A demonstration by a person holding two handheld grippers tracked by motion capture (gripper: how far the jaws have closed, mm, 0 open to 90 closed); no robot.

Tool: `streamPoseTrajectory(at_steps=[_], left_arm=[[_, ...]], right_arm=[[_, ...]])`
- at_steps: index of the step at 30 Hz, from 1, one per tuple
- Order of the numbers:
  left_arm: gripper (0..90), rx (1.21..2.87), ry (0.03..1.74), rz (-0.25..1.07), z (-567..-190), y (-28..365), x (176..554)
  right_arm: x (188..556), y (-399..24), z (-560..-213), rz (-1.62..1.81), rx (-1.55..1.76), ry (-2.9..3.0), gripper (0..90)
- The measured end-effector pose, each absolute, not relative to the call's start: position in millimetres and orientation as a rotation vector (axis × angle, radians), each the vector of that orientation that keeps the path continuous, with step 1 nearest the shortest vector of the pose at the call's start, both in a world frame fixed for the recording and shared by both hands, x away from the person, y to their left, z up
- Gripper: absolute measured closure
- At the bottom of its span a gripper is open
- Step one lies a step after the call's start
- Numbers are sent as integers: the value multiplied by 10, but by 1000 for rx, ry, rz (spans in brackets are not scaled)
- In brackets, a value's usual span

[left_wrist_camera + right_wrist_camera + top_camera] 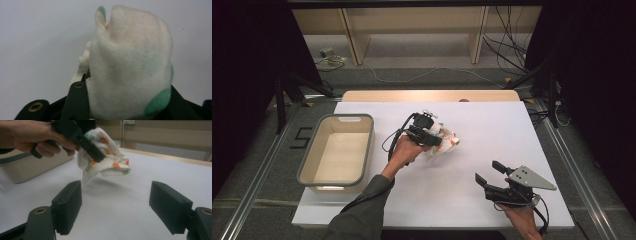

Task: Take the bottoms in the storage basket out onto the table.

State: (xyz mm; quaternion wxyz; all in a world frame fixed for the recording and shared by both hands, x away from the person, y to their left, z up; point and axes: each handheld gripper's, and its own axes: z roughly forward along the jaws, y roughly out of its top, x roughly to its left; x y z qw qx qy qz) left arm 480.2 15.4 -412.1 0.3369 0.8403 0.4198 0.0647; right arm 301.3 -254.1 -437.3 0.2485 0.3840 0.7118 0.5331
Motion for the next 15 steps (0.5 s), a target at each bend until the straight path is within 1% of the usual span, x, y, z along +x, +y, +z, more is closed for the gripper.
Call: streamPoseTrajectory(at_steps=[5,15], left_arm=[[614,2197,1107,164,-4141,124,4828],[541,2232,1103,138,-4181,58,4862]], right_arm=[[3013,-2547,-4372,1455,1049,1938,271],[3015,-2542,-4374,1452,1047,1940,271]])
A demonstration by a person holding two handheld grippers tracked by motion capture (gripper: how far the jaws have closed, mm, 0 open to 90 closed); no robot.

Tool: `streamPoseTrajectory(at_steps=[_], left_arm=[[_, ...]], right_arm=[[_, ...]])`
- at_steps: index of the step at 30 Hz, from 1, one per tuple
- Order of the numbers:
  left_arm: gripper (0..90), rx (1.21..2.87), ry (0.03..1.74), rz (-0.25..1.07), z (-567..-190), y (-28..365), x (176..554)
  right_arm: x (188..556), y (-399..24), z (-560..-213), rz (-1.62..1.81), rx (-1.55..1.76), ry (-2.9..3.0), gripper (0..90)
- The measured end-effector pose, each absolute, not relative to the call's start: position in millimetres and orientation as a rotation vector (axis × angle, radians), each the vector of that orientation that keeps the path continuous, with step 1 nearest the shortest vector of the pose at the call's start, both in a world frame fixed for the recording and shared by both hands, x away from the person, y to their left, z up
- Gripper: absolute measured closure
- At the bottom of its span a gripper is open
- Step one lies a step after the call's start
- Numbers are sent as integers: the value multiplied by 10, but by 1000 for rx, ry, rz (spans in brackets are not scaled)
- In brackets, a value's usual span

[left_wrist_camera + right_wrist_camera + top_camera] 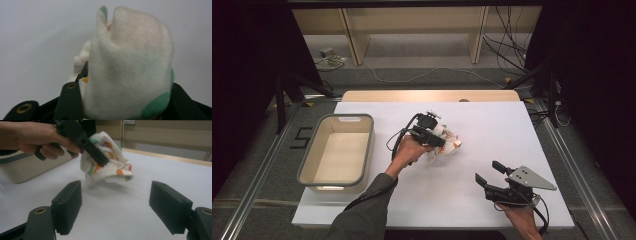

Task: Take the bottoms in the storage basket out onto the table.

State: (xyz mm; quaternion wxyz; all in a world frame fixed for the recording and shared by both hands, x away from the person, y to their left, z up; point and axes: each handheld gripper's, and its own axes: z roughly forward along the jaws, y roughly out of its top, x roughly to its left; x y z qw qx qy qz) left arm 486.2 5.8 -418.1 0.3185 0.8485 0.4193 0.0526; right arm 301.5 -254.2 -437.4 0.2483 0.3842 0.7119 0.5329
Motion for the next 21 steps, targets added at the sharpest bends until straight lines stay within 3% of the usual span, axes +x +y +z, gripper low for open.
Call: streamPoseTrajectory(at_steps=[2,5,9,21], left_arm=[[508,2230,1118,127,-4193,45,4871],[371,2258,1127,118,-4215,2,4872],[259,2248,1126,113,-4202,-4,4865],[188,2200,1110,142,-4003,137,4794]], right_arm=[[3011,-2544,-4371,1453,1044,1940,271],[3015,-2552,-4372,1455,1046,1936,272],[3010,-2548,-4371,1456,1046,1938,272],[3008,-2533,-4375,1453,1046,1943,272]])
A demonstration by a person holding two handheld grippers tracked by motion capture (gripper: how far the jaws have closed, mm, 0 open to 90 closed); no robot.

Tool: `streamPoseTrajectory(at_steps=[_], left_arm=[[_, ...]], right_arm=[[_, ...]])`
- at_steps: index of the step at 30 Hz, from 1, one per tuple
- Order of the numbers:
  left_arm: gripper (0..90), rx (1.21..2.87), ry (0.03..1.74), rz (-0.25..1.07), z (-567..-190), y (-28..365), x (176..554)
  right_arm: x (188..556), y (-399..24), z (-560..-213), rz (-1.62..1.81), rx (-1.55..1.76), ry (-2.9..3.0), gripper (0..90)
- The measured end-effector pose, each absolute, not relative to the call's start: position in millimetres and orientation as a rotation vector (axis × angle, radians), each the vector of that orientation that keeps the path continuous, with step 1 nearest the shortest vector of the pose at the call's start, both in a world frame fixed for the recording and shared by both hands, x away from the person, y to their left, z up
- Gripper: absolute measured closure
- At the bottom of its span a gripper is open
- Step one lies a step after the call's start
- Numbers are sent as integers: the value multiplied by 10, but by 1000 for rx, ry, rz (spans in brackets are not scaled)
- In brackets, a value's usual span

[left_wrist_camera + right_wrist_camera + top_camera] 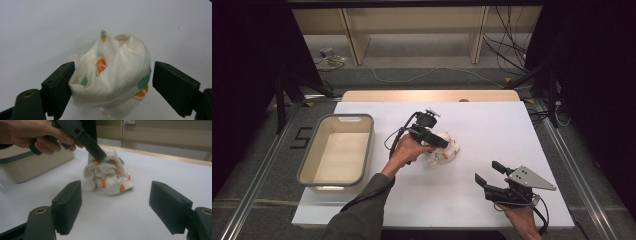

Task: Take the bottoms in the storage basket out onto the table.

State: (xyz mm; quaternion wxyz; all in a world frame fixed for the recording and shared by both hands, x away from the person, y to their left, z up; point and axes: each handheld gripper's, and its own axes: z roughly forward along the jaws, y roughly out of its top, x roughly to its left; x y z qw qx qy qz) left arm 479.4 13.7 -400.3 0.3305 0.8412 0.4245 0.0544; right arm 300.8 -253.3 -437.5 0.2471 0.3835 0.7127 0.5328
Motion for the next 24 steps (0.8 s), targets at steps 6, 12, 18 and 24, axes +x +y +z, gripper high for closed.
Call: streamPoseTrajectory(at_steps=[6,12,18,24], left_arm=[[179,2175,1100,162,-3913,228,4741],[168,2151,1092,168,-3873,311,4675],[164,2100,1090,191,-3863,410,4597],[163,2058,1074,192,-3881,514,4535]], right_arm=[[3013,-2535,-4379,1456,1047,1943,272],[3013,-2530,-4381,1449,1049,1946,272],[3012,-2534,-4379,1455,1053,1941,272],[3013,-2534,-4381,1455,1055,1943,272]])
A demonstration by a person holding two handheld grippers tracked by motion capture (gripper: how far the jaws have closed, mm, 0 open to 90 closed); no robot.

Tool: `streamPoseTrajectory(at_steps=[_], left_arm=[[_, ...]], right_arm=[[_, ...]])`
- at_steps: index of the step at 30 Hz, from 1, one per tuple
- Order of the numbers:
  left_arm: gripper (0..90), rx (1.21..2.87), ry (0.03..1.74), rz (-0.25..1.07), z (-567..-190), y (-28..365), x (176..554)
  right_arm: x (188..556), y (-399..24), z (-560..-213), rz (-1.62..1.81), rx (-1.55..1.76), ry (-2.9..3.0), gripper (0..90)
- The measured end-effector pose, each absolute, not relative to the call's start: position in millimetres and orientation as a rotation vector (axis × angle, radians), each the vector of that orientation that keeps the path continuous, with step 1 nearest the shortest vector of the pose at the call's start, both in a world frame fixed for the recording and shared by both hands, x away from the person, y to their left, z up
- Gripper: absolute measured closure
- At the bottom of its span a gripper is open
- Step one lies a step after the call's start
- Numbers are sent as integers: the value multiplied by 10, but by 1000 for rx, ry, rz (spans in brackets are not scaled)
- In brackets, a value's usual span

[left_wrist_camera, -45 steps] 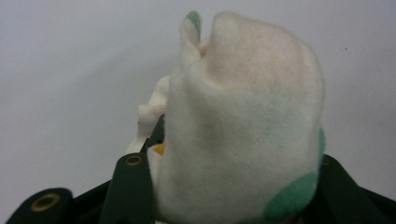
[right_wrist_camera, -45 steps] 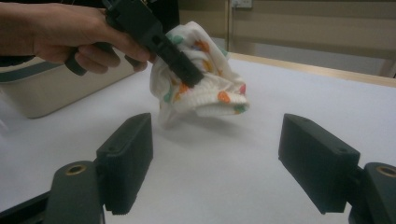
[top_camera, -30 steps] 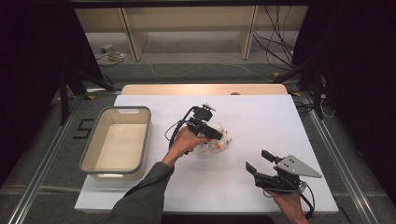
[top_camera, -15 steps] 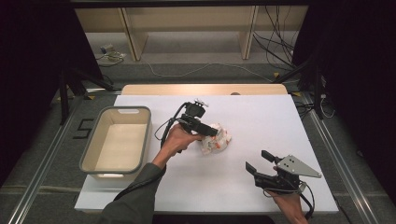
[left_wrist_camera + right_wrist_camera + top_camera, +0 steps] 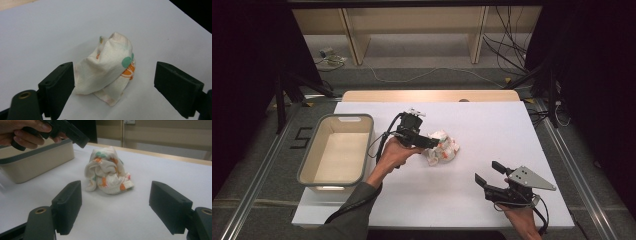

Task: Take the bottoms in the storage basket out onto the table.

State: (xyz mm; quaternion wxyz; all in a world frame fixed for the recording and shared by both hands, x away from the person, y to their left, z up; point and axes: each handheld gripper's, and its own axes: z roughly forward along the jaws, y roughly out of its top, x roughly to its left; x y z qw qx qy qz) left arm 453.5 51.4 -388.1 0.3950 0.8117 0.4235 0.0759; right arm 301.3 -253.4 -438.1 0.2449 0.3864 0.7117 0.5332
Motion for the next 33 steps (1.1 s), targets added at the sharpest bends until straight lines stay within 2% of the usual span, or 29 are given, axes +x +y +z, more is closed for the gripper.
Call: streamPoseTrajectory(at_steps=[14,33], left_arm=[[161,1943,1023,182,-3984,778,4346],[160,1884,921,228,-4034,935,4146]], right_arm=[[3032,-2528,-4400,1457,1065,1950,272],[3044,-2511,-4415,1480,1084,1960,272]])
